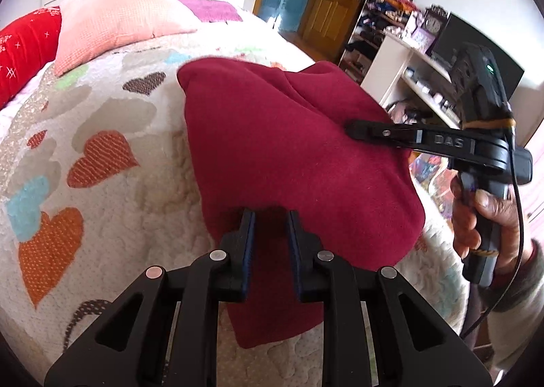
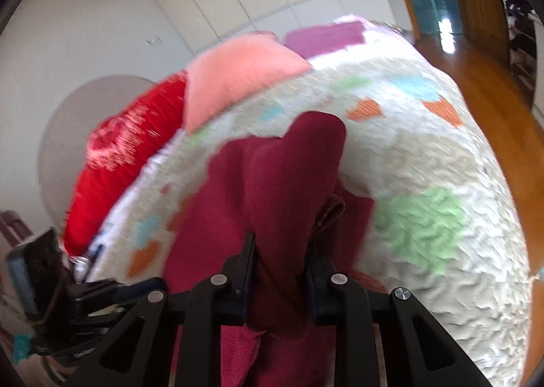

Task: Fold small clothes
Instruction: 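Lay the bundle down and open both tools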

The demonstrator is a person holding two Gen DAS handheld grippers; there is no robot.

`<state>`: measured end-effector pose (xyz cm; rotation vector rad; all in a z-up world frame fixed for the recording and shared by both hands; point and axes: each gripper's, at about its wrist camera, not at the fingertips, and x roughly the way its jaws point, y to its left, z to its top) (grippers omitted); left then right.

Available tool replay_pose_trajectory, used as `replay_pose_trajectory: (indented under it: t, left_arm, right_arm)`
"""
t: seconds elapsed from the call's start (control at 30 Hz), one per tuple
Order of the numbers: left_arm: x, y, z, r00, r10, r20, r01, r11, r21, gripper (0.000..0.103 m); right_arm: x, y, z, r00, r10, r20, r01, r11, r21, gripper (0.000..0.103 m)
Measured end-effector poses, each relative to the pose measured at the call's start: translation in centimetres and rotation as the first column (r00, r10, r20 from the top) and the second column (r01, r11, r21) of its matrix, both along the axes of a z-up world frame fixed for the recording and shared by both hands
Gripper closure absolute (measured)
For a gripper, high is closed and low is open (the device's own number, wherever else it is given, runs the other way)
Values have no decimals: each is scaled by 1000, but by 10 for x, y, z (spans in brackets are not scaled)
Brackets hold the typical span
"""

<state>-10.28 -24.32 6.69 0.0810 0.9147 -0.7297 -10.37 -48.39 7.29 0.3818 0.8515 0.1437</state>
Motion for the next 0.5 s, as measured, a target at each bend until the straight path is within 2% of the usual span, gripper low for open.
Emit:
replay_pose_trajectory:
  t: [0.07,0.13,0.2,0.3,0.5]
  left_arm:
    - [-2,-4,-7,1000,7,18,-8,1000,27,85]
    - [-3,-3,-11,1000,9,21,-9,1000,24,85]
    - [-3,-1,-11,1000,8,24,-8,1000,30,85]
    - [0,1,-1,1000,3,18,-4,999,42,85]
    - [25,-2,20,996,53,74,-56,998,39,85]
  right_arm:
    - [6,3,-14,999,3,-38,-4,1000,-23,80]
    - [14,7,-31,997,17,-76,-20,999,-46,75]
    - [18,7,-34,996,22,-83,-25,999,-35,67]
    - [16,-1,-21,997,-6,-76,7,1000,8,59]
    - [2,0,24,997,-50,62,50,999,0,59]
